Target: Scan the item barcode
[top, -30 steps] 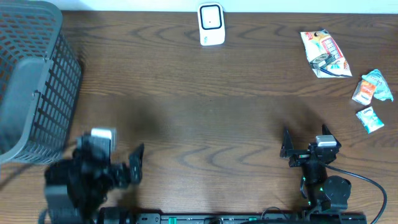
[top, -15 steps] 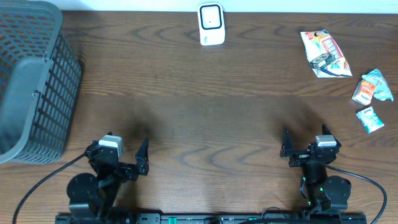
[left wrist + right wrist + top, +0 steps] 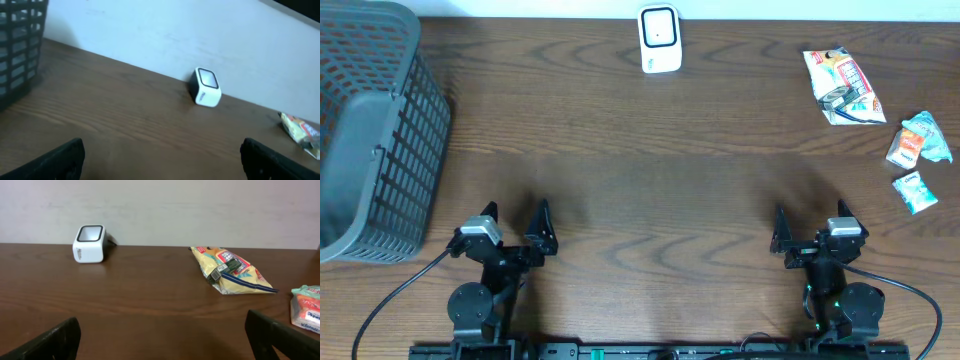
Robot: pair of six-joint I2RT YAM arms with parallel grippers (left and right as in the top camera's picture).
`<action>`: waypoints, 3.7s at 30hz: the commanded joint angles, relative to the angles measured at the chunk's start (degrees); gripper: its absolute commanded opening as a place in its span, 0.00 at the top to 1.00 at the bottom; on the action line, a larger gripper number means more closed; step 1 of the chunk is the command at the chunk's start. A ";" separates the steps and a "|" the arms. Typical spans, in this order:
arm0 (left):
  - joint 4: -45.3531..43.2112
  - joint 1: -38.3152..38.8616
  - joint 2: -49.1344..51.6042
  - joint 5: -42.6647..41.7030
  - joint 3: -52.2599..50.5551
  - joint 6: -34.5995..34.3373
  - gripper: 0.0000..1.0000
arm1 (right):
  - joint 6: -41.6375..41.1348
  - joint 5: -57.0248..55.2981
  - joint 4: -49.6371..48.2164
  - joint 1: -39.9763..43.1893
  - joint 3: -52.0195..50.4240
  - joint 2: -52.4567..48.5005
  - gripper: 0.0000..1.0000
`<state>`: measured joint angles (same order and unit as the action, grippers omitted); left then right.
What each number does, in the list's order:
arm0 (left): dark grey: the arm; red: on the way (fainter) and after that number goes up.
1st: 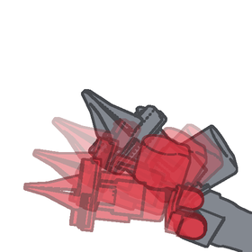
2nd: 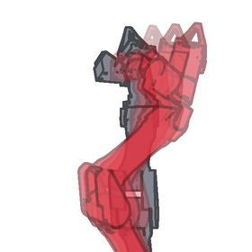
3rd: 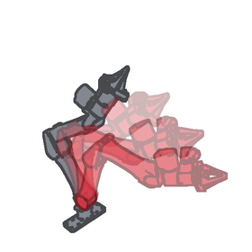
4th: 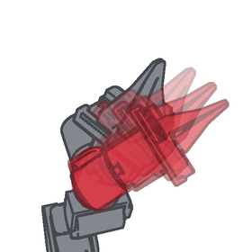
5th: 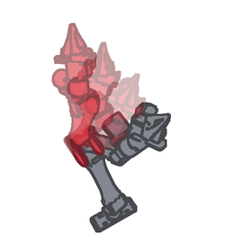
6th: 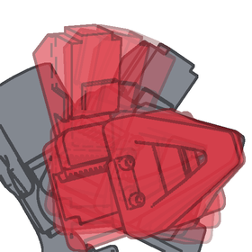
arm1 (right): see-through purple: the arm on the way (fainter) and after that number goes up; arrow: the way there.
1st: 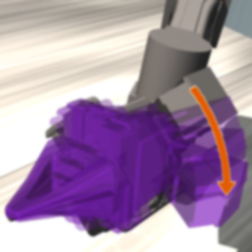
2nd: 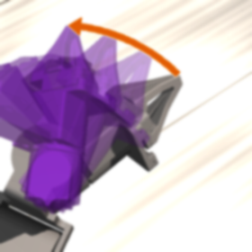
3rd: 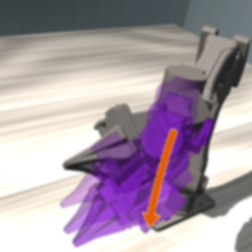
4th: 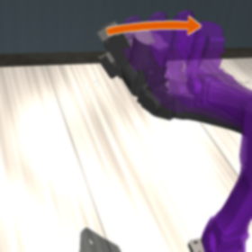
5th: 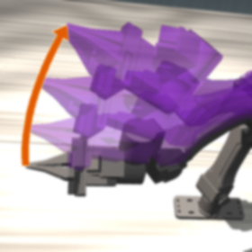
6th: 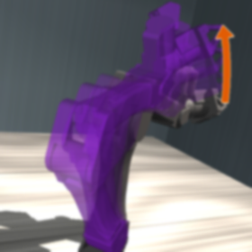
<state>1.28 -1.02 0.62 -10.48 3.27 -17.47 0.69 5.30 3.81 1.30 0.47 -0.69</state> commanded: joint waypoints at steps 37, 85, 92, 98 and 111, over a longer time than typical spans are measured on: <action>2.95 1.70 -0.52 7.72 -3.04 20.24 0.02 | 0.66 -0.42 0.20 0.11 -0.15 0.37 0.01; 2.67 1.70 -0.52 7.08 -3.04 16.15 0.02 | 0.66 -0.42 0.20 0.11 -0.15 0.37 0.01; 2.67 1.70 -0.39 7.08 -3.04 16.15 0.02 | 0.66 -0.42 0.20 0.11 -0.15 0.37 0.01; 2.67 1.70 -0.39 7.08 -3.04 16.15 0.02 | 0.66 -0.42 0.20 0.11 -0.15 0.37 0.01; 2.64 1.70 -0.39 7.08 -3.04 16.15 0.02 | 0.66 -0.42 0.20 0.11 -0.15 0.37 0.01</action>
<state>1.83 0.49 0.58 -3.27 1.15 -0.67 0.71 5.28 3.81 1.30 0.47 -0.69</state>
